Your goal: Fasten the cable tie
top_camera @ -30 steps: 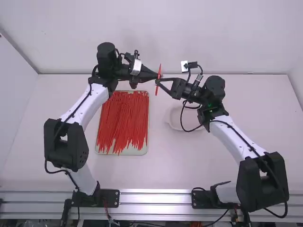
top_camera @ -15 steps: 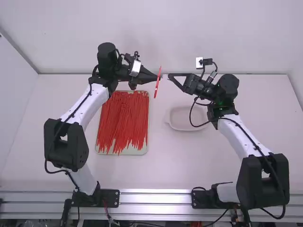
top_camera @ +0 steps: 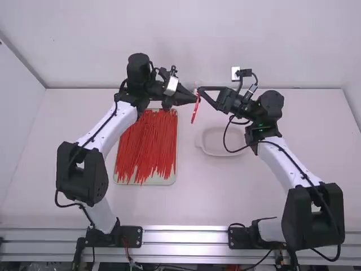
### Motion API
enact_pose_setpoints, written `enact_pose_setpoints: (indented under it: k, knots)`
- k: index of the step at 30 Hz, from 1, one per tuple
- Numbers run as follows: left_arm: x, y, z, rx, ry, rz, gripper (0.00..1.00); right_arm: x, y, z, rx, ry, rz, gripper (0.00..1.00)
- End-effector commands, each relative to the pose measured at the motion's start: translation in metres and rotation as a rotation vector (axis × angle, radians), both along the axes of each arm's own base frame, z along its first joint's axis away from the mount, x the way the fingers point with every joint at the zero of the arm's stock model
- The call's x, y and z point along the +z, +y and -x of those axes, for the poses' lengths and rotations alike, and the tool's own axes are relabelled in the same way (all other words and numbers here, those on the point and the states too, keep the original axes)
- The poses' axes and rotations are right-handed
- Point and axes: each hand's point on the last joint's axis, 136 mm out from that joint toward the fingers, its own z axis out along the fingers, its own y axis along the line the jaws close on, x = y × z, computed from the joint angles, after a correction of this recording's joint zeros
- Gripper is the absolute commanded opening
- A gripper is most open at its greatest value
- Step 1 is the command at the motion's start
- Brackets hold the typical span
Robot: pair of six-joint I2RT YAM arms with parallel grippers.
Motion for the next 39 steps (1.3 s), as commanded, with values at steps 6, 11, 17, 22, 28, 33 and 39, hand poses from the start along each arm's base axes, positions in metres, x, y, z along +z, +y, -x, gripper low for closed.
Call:
enact_pose_setpoints:
  k: [6,11,17,22,28,33,39]
  knots:
    - [0.01,0.002,0.005,-0.023,-0.023,0.008,0.02,0.014,0.002,0.006,0.02,-0.037,-0.004,0.35]
    - [0.009,-0.003,0.008,-0.036,-0.016,0.007,0.02,0.015,0.002,0.007,0.02,-0.039,-0.005,0.16]
    - [0.009,-0.002,0.008,-0.034,-0.012,0.006,0.02,0.014,-0.001,0.007,0.026,-0.038,0.001,0.0]
    - [0.007,-0.004,0.009,-0.039,0.009,0.001,0.02,0.014,0.004,0.01,0.038,-0.042,0.001,0.0]
    - [0.004,-0.004,0.01,-0.039,0.051,-0.01,0.02,0.014,0.003,0.009,0.037,-0.041,0.0,0.0]
    - [-0.002,-0.002,0.007,-0.018,0.108,-0.027,0.02,0.014,0.003,0.009,0.037,-0.042,0.0,0.0]
    - [-0.01,-0.001,0.007,-0.015,0.167,-0.041,0.02,0.014,0.003,0.009,0.037,-0.041,0.0,0.0]
